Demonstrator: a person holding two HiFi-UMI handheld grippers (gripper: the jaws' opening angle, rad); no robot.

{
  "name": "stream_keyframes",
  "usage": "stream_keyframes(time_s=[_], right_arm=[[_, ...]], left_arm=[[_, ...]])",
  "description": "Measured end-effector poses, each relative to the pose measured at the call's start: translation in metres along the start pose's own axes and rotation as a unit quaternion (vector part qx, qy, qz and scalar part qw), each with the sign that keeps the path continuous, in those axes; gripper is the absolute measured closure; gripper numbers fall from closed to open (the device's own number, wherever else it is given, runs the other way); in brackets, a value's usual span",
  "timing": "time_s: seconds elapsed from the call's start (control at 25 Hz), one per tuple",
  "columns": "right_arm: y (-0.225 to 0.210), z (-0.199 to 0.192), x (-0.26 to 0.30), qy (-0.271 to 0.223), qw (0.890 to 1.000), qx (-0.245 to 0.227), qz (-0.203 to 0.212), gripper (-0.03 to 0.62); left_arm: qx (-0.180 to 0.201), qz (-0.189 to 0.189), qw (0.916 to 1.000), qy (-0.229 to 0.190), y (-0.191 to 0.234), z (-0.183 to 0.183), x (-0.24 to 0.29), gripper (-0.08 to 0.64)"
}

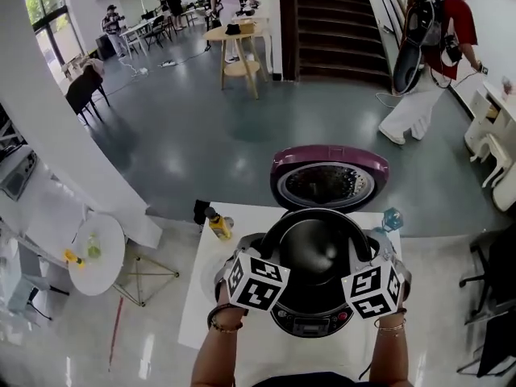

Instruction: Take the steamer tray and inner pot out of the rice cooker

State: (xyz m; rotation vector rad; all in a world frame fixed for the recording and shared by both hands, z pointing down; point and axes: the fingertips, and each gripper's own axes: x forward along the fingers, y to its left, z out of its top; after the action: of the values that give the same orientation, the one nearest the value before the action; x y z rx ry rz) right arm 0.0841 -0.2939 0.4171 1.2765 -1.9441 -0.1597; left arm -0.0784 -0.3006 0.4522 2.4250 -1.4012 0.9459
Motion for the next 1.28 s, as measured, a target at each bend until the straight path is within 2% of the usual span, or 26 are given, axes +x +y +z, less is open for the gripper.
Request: stream_keyframes(time_s=[0.2,0.4,0.68,1.0,1.28], right_arm=[[-0.007,0.021,-0.052,-0.039,0.999,-0.010,-0.035,0.561],[-0.005,0.027,-0.105,-0.061,0.996,-0.001,-0.072,0.565],[-0.014,0.002,-0.175,-0.068,0.989,0.029,-0.128,0.569],[-0.040,-0.071,-0.238,-0.034,0.984,0.063,-0.164,0.569],[-0.069,-0.176,-0.282,0.013,0.981,0.114,-0.158,0.575]], left_arm=[[0.002,0.014,0.9988,-0.047,-0.011,0.018,-0.046,0.543],[0.020,0.006,0.9960,-0.087,-0.030,0.028,-0.086,0.543],[0.065,-0.016,0.9902,-0.123,-0.079,0.045,-0.119,0.543],[0.107,-0.054,0.9856,-0.119,-0.169,0.063,-0.123,0.543],[0.130,-0.084,0.9836,-0.092,-0.285,0.058,-0.101,0.543]])
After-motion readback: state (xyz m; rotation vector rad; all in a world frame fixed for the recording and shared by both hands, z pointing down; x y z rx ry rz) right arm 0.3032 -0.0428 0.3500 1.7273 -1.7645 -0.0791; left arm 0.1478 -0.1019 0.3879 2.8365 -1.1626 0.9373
